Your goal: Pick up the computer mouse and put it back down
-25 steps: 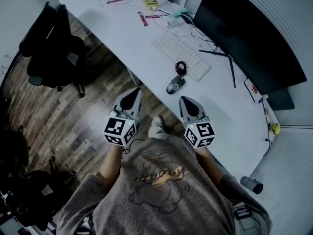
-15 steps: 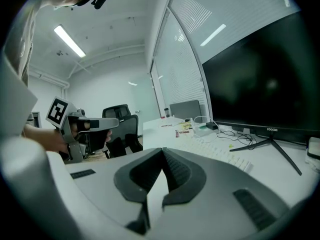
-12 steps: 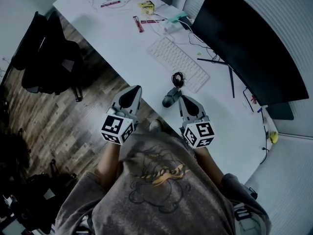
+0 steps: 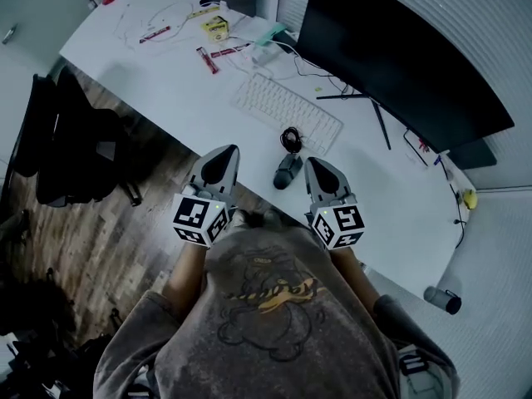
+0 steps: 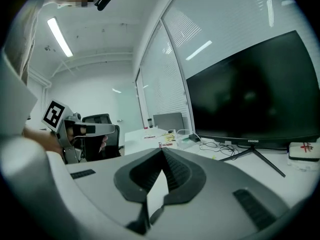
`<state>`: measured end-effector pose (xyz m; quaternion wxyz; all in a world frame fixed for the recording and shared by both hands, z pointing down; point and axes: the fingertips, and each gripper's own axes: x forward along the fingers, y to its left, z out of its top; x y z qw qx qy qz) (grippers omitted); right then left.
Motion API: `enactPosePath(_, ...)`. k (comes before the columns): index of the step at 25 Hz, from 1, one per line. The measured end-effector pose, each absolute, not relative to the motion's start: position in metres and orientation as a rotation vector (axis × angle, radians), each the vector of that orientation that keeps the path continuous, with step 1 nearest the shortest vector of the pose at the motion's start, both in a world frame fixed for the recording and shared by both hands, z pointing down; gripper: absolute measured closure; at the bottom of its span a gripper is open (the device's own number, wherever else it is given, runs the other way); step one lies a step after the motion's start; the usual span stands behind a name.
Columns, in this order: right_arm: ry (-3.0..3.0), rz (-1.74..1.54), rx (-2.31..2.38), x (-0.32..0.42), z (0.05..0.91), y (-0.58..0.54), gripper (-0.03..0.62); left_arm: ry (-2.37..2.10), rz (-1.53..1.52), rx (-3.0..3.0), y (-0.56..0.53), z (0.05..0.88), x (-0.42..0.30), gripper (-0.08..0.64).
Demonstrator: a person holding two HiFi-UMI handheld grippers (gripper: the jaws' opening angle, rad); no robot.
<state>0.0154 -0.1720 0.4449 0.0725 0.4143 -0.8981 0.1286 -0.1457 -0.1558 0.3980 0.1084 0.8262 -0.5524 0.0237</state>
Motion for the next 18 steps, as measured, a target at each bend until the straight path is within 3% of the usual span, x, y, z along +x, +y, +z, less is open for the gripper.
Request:
enactPosePath(16,-2.637,0.421,1.506,0.043,0.438,-0.173,0.584,-1.412,0.068,2.548,-0.179,0.403,-0.119,0.541)
enactPosePath(18,-2.637,0.433,1.501,0.044,0.439,-0.173,0.506,-1.398,0.072,2.552,-0.178,0.404,-0.116,0.541)
